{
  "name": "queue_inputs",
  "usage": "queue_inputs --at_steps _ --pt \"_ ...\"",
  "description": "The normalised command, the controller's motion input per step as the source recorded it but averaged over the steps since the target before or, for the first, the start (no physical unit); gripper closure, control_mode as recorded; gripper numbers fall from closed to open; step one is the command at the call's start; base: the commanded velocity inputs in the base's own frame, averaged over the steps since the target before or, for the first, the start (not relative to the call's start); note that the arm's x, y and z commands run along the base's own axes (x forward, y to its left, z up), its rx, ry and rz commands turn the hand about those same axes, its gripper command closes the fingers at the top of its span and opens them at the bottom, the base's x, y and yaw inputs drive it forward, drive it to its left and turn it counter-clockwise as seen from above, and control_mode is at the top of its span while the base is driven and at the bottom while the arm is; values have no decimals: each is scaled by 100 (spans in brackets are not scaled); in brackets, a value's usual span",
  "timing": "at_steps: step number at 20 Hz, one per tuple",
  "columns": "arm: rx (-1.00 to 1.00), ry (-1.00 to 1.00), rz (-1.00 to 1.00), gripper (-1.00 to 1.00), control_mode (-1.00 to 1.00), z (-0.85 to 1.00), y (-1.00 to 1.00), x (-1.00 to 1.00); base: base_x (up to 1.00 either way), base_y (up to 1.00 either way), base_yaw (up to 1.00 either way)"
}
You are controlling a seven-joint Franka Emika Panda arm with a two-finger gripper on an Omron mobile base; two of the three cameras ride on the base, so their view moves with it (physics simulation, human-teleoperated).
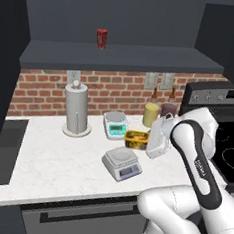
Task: Pick the canned food and place it on the digital scale for weighing, and close the cabinet.
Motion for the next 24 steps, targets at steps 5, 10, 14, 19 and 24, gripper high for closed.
queue_inputs --at_steps 5,10,14,19,24 --pt "0 0 7 100 -100 -42 9 46 0 0 0" --pt "0 0 13 100 -100 -44 1 44 0 0 0" --pt "0 0 9 100 -100 -25 1 44 0 0 0" --pt "1 0 7 100 -100 -22 0 47 0 0 0" --pt "0 2 3 100 -100 -18 9 25 0 0 0"
